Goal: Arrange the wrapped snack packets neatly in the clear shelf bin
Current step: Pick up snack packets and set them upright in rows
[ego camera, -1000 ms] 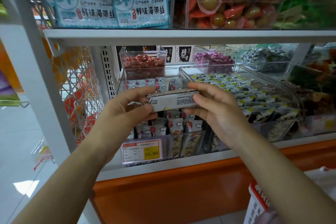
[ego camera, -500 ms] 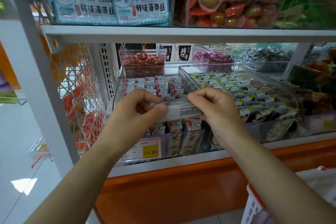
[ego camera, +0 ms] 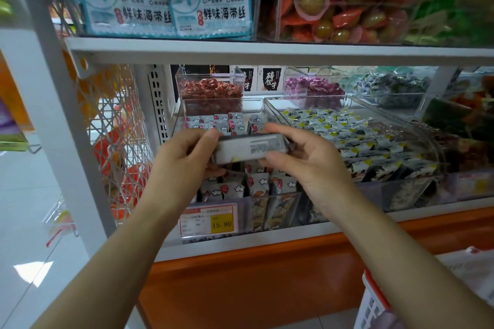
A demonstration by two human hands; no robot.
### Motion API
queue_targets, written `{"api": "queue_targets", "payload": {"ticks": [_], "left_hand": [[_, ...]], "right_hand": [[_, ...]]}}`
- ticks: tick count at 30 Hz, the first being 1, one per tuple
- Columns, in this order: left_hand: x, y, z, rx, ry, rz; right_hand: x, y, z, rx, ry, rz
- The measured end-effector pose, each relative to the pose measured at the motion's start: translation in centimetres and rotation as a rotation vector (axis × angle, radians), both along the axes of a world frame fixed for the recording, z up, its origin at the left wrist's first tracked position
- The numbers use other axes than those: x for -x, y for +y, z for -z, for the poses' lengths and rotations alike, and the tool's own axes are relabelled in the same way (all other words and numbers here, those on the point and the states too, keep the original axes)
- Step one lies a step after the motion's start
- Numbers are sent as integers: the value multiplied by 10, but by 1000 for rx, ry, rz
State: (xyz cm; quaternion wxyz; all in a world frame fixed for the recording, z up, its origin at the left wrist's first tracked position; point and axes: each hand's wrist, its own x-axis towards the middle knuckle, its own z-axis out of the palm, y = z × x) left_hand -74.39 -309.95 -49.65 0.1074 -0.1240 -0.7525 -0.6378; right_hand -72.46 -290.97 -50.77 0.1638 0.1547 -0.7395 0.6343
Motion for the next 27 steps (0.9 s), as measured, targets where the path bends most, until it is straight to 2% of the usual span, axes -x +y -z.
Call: {"api": "queue_targets", "payload": {"ticks": [2,5,7,9,11,16,23,25,27], "left_hand": [[3,-5,1,119,80,-4],[8,-16,7,682,365,-164],[9,-19,12,985,379,-119],[9,-19,18,1150,307,-27],[10,-21,21,1197,296,5],[10,-27,18,1163,312,-2],[14,-35,17,1099,314,-80],[16,-37,18,1094,314,-90],[16,-37,18,1085,313,-89]], "right_hand": [[1,1,-3,95,2,82],[5,2,-5,113,32,237],[10,-1,-6,46,55,301],[18,-6,-7,-70,80,348],[27,-11,-9,-220,108,372],[48,-30,-12,-702,186,360],[68,-52,-5,-1192,98,145],[71,-51,-5,-1241,37,107],[74,-50,-9,-1179,3,75]]}}
